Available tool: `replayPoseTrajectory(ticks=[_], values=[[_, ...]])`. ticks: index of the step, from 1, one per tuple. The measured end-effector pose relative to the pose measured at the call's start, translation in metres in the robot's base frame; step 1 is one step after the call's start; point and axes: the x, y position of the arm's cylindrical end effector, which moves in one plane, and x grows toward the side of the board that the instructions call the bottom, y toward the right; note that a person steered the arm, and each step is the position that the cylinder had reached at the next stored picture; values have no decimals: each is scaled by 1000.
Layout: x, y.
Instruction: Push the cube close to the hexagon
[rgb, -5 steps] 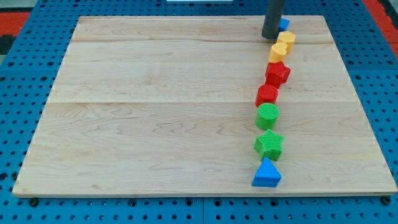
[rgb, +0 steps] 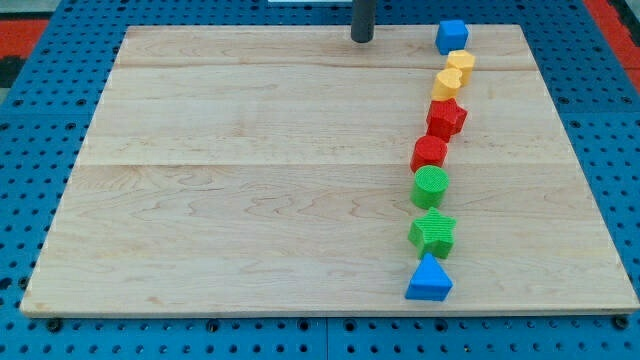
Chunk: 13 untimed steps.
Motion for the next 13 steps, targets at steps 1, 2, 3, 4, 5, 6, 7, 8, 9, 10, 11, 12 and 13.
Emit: replayPoseTrajectory(ticks=[1, 2, 3, 4, 5, 6, 7, 8, 9, 10, 11, 12, 13], values=[[0, -13], [0, -15], [-6, -15], [-6, -9], [-6, 37], [-7, 113], [-7, 168], [-8, 162], [-21, 168], [-17, 213], [-11, 246], [-3, 238], [9, 234]])
